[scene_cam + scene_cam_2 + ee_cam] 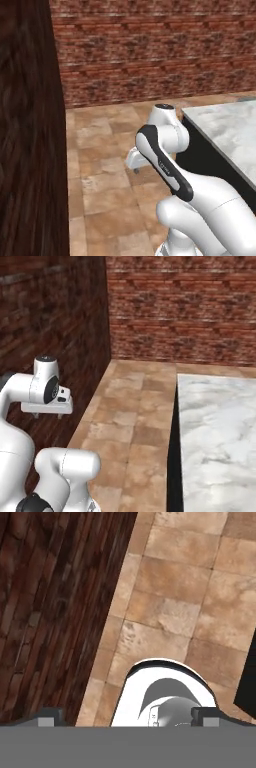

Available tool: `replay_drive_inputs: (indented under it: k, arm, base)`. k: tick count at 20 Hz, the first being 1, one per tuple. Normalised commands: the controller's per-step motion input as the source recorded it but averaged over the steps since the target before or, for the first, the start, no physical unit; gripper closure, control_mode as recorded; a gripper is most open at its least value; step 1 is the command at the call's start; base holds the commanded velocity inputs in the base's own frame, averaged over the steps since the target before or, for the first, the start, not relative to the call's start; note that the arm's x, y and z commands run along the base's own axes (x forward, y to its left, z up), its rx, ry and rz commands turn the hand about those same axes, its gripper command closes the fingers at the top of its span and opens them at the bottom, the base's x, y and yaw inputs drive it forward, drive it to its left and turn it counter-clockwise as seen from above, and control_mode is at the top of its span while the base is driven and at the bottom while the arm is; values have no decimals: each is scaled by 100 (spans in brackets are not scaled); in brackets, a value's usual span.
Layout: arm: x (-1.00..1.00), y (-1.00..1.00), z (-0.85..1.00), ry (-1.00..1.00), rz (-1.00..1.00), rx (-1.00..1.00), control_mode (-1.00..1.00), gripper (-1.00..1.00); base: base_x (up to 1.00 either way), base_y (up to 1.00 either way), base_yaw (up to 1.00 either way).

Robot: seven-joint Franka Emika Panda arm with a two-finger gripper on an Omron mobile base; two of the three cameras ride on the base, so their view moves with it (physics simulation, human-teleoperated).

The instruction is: Take the chicken drumsticks from the pan and place one on each plate on the dining counter.

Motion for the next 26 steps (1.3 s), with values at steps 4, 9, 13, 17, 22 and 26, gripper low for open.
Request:
replay_drive_inputs:
  k: [4, 9, 13, 17, 22, 26]
  arm:
    - [0, 0, 0, 0, 0, 0, 100, -100]
    - [0, 0, 0, 0, 0, 0, 100, -100]
    - [0, 0, 0, 0, 0, 0, 100, -100]
    - [0, 0, 0, 0, 0, 0, 100, -100]
    - [0, 0, 0, 0, 0, 0, 100, -100]
    - [0, 0, 0, 0, 0, 0, 100, -100]
  base:
    - [100, 19, 0]
    - [100, 19, -1]
    - [100, 20, -11]
    - [100, 21, -22]
    - [95, 25, -44]
    - [86, 28, -56]
